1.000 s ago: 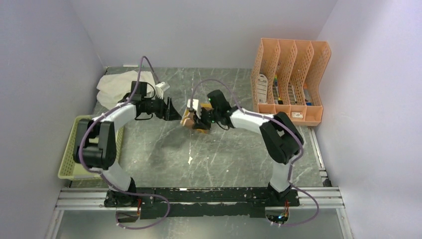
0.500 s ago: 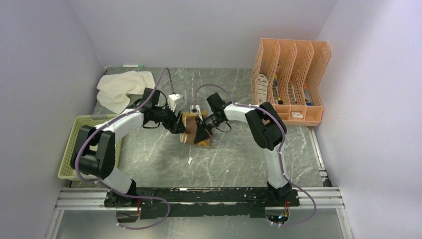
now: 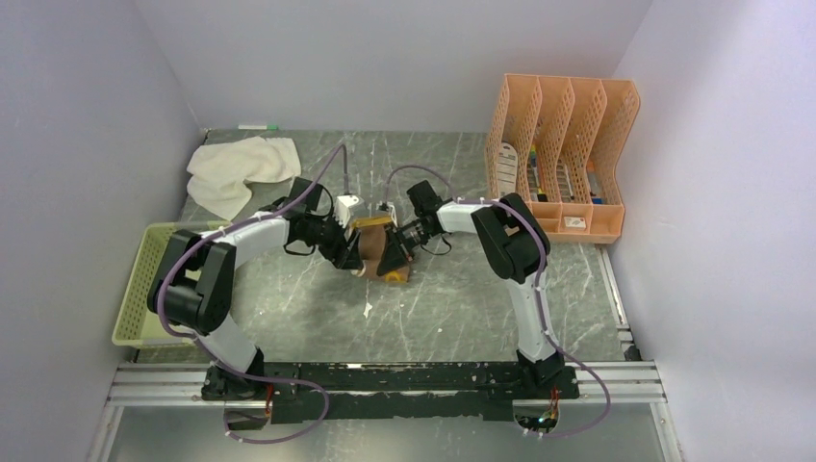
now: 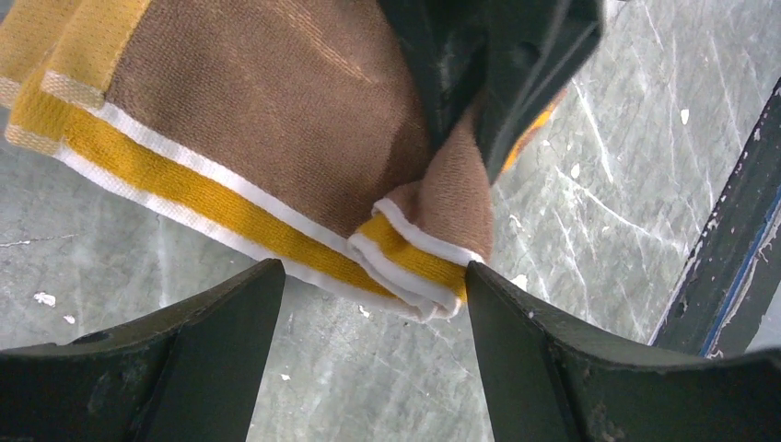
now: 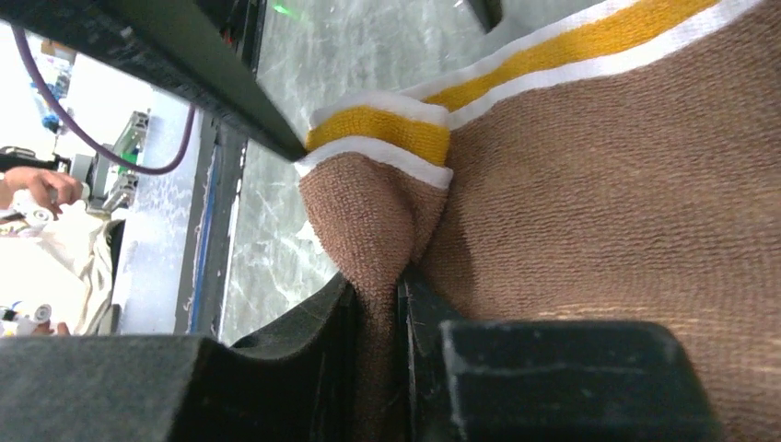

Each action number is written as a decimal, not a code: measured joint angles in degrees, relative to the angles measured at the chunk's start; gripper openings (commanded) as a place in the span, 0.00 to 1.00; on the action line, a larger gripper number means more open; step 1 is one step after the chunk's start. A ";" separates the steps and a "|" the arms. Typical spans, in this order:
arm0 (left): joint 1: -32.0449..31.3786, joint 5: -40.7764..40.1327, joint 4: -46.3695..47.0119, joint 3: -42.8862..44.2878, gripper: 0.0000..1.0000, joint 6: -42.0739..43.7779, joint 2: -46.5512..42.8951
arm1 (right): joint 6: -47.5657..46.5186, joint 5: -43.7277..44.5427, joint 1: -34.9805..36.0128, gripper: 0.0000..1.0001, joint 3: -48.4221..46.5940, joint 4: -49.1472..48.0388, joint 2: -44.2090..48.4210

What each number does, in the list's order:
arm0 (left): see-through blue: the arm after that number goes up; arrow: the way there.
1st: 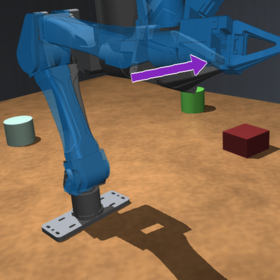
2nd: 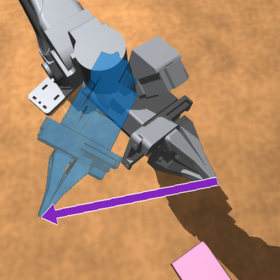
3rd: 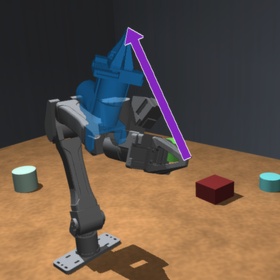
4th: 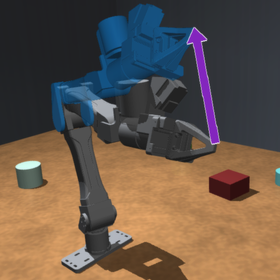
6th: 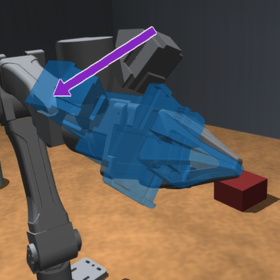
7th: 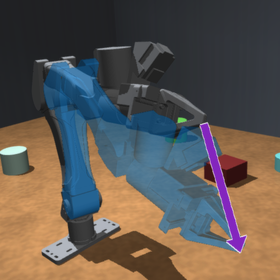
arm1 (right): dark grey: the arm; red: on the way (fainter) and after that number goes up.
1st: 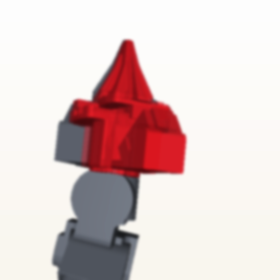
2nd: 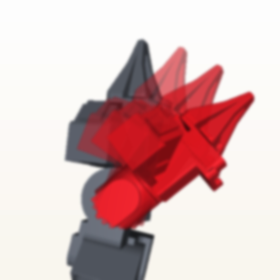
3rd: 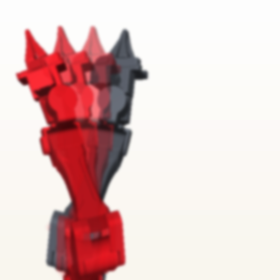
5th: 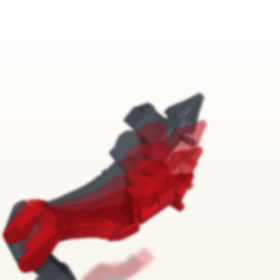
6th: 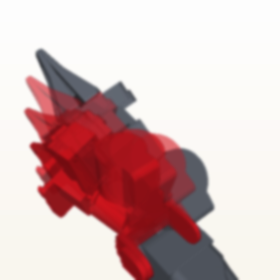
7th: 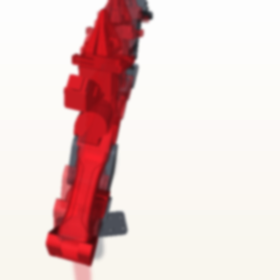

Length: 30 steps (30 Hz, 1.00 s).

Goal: Roll the towels
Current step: Roll the towel at the center of the board.

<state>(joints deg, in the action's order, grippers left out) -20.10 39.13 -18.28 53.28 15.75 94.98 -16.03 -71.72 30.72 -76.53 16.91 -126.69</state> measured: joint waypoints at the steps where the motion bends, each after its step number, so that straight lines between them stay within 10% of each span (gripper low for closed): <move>1: 0.00 0.02 0.02 -0.11 0.85 0.09 -0.33 | 0.48 -0.04 0.00 0.18 -0.68 0.20 -0.55; 26: 0.17 -4.28 1.31 0.11 0.83 -1.62 3.74 | -2.03 5.27 2.49 0.19 -18.69 15.41 -8.41; 30: 0.04 -6.84 1.57 1.73 0.82 -3.74 5.01 | -0.96 5.49 2.73 0.43 -18.62 14.34 -8.46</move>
<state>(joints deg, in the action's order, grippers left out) -20.05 32.29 -16.71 55.00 12.01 99.98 -16.99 -66.24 33.45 -95.15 31.24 -135.15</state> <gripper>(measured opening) 0.827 0.218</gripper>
